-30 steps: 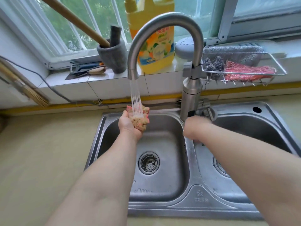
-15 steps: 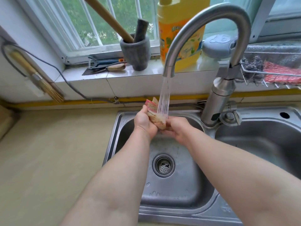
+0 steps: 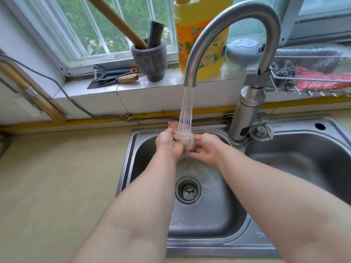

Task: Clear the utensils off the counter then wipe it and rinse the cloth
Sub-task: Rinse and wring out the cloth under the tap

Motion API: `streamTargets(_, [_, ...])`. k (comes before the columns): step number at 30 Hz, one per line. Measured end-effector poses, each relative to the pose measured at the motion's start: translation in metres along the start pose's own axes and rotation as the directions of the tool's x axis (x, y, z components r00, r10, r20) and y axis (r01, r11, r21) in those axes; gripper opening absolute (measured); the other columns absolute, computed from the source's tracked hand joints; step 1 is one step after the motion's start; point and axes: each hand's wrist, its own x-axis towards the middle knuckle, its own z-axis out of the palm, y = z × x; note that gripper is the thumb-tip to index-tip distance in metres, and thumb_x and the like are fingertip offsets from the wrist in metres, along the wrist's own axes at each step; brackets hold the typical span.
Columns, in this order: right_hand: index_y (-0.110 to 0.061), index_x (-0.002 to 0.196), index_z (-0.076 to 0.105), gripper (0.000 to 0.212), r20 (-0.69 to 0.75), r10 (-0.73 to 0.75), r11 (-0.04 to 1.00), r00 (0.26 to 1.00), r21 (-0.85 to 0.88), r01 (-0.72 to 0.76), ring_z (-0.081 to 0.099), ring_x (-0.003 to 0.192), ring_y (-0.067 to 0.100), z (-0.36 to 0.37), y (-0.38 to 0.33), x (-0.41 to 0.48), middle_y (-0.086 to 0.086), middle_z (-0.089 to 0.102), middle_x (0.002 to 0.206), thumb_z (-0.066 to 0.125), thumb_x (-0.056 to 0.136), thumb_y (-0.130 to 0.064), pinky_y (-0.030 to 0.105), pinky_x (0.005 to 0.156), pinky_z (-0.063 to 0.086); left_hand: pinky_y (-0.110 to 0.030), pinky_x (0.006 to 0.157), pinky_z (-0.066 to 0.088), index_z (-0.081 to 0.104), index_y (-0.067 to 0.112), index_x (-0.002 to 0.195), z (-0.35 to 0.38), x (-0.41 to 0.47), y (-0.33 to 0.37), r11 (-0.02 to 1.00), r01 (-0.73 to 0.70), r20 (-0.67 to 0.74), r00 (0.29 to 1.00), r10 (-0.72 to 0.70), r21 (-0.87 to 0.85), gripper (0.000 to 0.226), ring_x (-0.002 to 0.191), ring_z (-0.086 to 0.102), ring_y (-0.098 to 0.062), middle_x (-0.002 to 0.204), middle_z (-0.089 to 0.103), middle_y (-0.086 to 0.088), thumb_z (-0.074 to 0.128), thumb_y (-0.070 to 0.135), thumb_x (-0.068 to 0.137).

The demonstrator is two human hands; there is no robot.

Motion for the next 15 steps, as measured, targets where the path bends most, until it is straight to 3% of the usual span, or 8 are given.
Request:
streamTargets(3, [0.003, 0.122, 0.055, 0.032, -0.037, 0.023, 1.000, 0.999, -0.004, -0.023, 0.060, 0.113, 0.035, 0.001, 0.006, -0.003, 0.021, 0.061, 0.122, 0.034, 0.103, -0.011, 0.045, 0.088, 0.052, -0.048, 0.106, 0.041, 0.049, -0.008, 0.131, -0.018, -0.010, -0.002, 0.997, 0.044, -0.036, 0.998, -0.042, 0.062, 0.044, 0.123, 0.053, -0.038, 0.133, 0.054, -0.028, 0.033, 0.023, 0.104])
streamTargets(6, [0.001, 0.110, 0.062, 0.030, -0.092, 0.026, 1.000, 0.995, 0.014, -0.025, 0.066, 0.093, 0.031, 0.011, 0.015, -0.002, 0.020, 0.064, 0.116, 0.035, 0.100, -0.009, 0.042, 0.077, 0.055, -0.045, 0.098, 0.046, 0.048, -0.010, 0.131, -0.033, -0.018, 0.000, 0.990, 0.084, -0.022, 0.996, -0.082, 0.115, 0.044, 0.122, 0.054, -0.037, 0.132, 0.054, -0.029, 0.030, 0.020, 0.103])
streamTargets(8, [-0.003, 0.094, 0.068, 0.029, -0.118, 0.025, 1.000, 0.993, 0.019, -0.023, 0.067, 0.081, 0.028, 0.018, 0.021, 0.002, 0.018, 0.069, 0.106, 0.039, 0.096, -0.007, 0.040, 0.073, 0.057, -0.046, 0.097, 0.047, 0.055, -0.006, 0.127, -0.035, -0.022, 0.002, 0.967, 0.076, -0.031, 0.997, -0.070, 0.243, 0.040, 0.116, 0.059, -0.036, 0.125, 0.061, -0.026, 0.035, 0.018, 0.101])
streamTargets(12, [-0.002, 0.100, 0.071, 0.027, -0.140, -0.007, 0.997, 0.990, 0.074, 0.018, 0.069, 0.093, 0.034, 0.022, 0.024, 0.004, 0.020, 0.071, 0.101, 0.047, 0.090, -0.007, 0.046, 0.088, 0.056, -0.031, 0.074, 0.053, 0.069, 0.008, 0.111, -0.040, -0.027, 0.005, 0.826, 0.017, -0.103, 0.994, 0.049, 0.563, 0.025, 0.086, 0.066, -0.023, 0.099, 0.073, -0.012, 0.049, 0.013, 0.097])
streamTargets(15, [0.000, 0.103, 0.066, 0.026, -0.057, -0.009, 0.984, 0.998, 0.176, 0.019, 0.067, 0.094, 0.034, 0.020, 0.023, 0.002, 0.020, 0.069, 0.102, 0.044, 0.095, -0.010, 0.047, 0.086, 0.055, -0.025, 0.061, 0.050, 0.069, 0.011, 0.106, -0.041, -0.039, 0.007, 0.792, 0.035, 0.016, 0.998, -0.057, 0.609, 0.021, 0.078, 0.062, -0.016, 0.090, 0.070, -0.007, 0.049, 0.007, 0.098])
